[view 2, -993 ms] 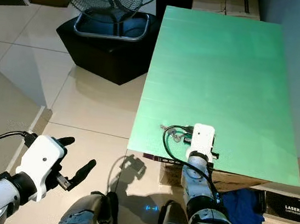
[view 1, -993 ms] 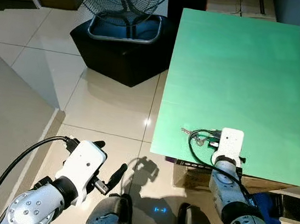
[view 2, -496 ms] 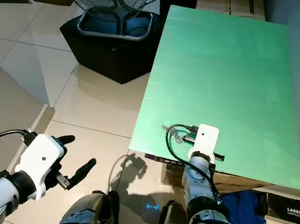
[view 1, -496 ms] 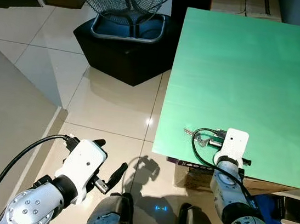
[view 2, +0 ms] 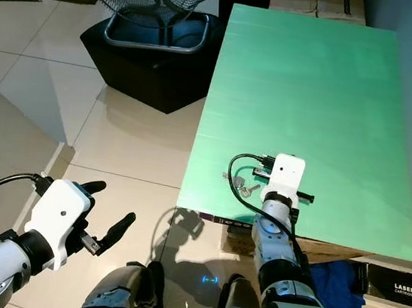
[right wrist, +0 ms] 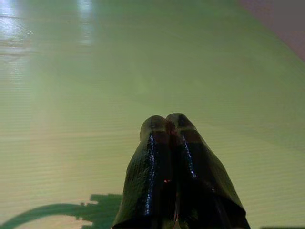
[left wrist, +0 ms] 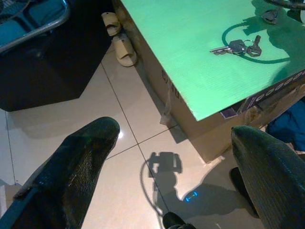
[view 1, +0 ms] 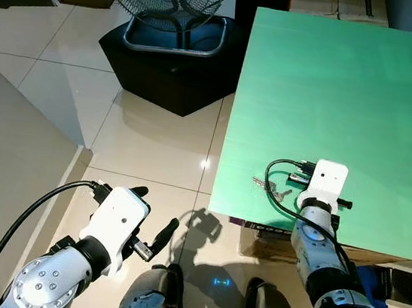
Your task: Hang keys on a hook
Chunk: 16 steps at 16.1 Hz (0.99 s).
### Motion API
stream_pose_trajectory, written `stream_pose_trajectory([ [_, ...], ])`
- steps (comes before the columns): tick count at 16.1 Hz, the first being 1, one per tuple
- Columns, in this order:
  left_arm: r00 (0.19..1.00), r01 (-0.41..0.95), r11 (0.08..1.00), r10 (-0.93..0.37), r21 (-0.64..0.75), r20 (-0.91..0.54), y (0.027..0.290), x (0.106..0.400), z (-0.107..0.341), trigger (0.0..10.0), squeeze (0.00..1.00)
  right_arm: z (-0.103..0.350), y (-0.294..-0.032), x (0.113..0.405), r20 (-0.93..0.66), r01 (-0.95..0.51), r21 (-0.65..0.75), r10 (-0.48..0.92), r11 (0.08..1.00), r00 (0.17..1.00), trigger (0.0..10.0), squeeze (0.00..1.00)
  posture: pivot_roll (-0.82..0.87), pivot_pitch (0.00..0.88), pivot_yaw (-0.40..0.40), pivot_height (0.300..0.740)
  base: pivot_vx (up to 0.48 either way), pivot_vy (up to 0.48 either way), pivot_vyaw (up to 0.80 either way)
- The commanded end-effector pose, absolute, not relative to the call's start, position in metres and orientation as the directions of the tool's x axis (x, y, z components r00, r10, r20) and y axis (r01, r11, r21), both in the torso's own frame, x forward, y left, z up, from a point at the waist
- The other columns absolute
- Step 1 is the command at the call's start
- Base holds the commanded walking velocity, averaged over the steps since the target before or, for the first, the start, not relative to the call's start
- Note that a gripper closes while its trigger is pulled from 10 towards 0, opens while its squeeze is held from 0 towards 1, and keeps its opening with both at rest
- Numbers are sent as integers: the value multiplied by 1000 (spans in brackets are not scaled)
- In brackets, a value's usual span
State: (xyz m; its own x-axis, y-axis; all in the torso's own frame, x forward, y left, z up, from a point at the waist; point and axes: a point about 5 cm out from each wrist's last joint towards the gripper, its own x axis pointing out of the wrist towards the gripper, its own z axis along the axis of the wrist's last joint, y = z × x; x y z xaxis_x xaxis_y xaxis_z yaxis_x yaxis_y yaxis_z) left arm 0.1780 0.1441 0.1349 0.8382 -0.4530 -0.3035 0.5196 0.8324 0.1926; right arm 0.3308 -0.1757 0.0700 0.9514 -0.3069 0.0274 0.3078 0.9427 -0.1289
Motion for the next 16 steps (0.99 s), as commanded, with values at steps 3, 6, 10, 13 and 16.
stream_pose_trajectory([
  [3,830,521,834,-446,181,-335,146,175,129,10000,0,61,-172,330,-44,318,-156,-328,935,944,10000,0,54,322,129,713,0,0,0],
  [6,830,521,834,-446,182,-335,147,175,129,10000,0,53,-175,326,-89,334,-153,-350,930,933,10000,1000,58,323,133,713,0,0,0],
  [10,830,521,833,-444,187,-339,148,176,128,10000,0,47,-178,325,-164,362,-107,-376,926,912,10000,1000,60,318,138,713,0,0,0],
  [13,829,523,831,-445,188,-339,147,176,128,10000,0,41,-180,322,-190,358,-126,-377,925,907,10000,1000,60,315,135,713,0,0,0],
  [16,828,524,831,-445,186,-341,147,174,127,10000,0,40,-180,321,-193,349,-136,-371,927,908,10000,1000,59,311,132,713,0,0,0],
])
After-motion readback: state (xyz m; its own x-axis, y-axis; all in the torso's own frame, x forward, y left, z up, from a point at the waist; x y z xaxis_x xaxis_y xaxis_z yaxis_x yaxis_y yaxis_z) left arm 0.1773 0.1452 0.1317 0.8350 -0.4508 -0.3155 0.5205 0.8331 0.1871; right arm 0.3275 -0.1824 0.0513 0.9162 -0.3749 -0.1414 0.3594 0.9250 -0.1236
